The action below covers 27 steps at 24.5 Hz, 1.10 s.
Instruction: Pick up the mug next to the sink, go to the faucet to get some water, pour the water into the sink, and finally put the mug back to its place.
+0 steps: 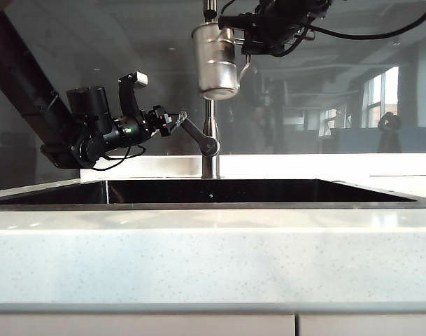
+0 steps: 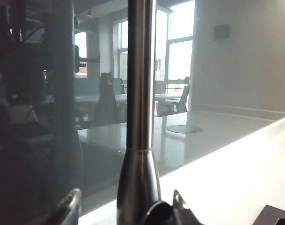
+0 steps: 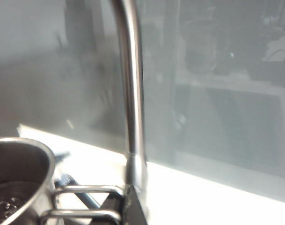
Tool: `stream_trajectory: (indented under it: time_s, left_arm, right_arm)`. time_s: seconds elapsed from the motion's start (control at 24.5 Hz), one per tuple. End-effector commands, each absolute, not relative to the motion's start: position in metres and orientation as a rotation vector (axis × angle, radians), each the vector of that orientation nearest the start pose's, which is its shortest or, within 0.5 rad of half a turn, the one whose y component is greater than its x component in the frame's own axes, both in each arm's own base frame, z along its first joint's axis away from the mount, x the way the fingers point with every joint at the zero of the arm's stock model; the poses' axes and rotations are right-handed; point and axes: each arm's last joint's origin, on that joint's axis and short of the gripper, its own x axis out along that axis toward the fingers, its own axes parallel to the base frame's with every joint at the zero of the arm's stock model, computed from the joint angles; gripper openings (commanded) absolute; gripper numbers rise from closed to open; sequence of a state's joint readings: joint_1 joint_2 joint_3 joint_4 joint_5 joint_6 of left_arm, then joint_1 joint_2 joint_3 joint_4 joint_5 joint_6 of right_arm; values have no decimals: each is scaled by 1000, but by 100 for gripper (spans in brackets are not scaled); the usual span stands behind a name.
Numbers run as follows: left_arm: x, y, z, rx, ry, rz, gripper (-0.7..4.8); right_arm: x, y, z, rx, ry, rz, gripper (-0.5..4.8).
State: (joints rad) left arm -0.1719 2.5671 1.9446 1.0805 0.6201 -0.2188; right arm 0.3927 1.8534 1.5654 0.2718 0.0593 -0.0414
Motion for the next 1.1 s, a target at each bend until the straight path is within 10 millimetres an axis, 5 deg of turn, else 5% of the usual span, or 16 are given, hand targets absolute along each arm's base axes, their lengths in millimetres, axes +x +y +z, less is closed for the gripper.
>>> stream_trajectory:
  time_s: [0.04,0.29,0.57,1.1]
  left_arm:
    - [547,-106,198,-103,-396,-783,241]
    - [547,-106,198,-100,-408,-776,241]
    - [547,-106,198,-101,-407,-776,241]
    - [547,-106,197,-103,-394,-776,241]
  right_arm:
    - [393,157,372,-277,-41,220,-2]
    - [374,151,395,-776,-53,24,-2]
    - [365,167,395,-1229,-31,-25,-1]
    - [354,187,396,-1619,-29,-47,-1]
